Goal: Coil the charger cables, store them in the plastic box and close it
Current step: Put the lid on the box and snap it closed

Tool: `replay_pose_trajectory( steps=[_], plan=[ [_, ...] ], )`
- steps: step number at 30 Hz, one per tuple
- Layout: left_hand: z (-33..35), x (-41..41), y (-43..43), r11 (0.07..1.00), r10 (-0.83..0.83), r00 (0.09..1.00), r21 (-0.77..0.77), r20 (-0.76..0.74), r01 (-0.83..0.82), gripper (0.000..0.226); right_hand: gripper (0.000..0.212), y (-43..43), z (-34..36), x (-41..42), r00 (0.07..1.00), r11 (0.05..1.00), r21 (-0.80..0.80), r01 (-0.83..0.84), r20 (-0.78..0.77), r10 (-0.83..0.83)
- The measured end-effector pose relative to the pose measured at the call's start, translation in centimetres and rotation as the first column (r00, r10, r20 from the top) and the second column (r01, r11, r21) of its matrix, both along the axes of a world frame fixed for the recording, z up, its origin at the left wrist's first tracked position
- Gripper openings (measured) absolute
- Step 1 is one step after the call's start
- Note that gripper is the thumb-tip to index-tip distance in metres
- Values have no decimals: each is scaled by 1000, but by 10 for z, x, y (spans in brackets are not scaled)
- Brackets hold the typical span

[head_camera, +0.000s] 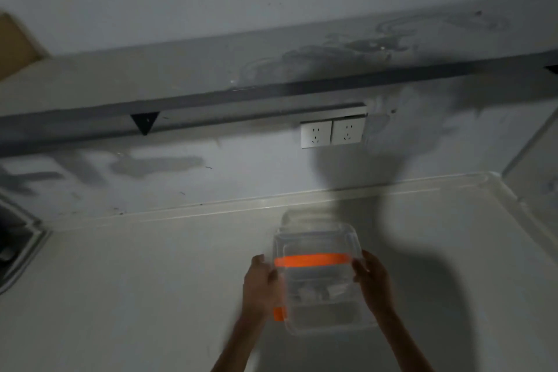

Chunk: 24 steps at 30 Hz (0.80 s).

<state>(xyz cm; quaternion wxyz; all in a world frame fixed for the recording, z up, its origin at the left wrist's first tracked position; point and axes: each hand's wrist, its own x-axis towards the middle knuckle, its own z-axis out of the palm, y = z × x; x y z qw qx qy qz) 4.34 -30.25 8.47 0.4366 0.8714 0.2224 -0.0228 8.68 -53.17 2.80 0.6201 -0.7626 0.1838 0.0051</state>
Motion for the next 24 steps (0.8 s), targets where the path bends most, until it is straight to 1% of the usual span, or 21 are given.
replay_pose_trajectory(
  steps=[1,3,4,6,7,8,10,11,13,15,19,22,23,24],
  plan=[
    [-4,-3,1,1000,-10,1000,17,3,10,27,36,0,1,-3,1000,999,-29,-14,4,15],
    [-8,-8,-8,999,-27,1000,44,-6,27,42,39,-4,3,-9,999,993,-111,-34,36,38],
    [-9,-10,-14,998,-35,999,57,-32,37,49,39,-8,5,-10,996,984,-171,-40,71,53],
    [-10,-14,-30,995,-53,998,83,-33,56,63,34,-17,9,-13,985,958,-281,-53,145,97],
    [-11,-17,-36,995,-45,998,84,-33,48,65,34,-22,9,-15,979,945,-322,-62,164,120],
    [-12,-19,-43,997,-19,999,68,-47,22,61,34,-28,6,-17,975,936,-345,-72,172,138],
    [-16,-24,-55,998,34,997,52,-64,-31,57,37,-38,-3,-24,977,931,-355,-85,155,148],
    [-18,-25,-61,998,40,997,56,-69,-37,59,39,-43,-7,-27,981,938,-338,-74,145,130],
    [-22,-27,-70,997,43,994,65,-98,-37,69,33,-49,-18,-29,989,953,-299,-43,120,82],
    [-25,-28,-75,996,65,987,69,-144,-56,75,32,-51,-26,-33,995,958,-285,-33,77,57],
    [-36,-30,-76,995,92,987,51,-130,-86,79,36,-55,-35,-43,997,962,-269,-43,45,57],
    [-42,-27,-76,991,109,985,89,-135,-97,81,38,-55,-33,-45,993,954,-294,-53,86,81],
    [-43,-26,-77,985,124,985,133,-124,-107,76,37,-54,-32,-43,993,949,-309,-62,78,90],
    [-46,-25,-76,974,137,987,192,-81,-120,69,36,-52,-32,-41,992,945,-319,-68,80,99]
  ],
)
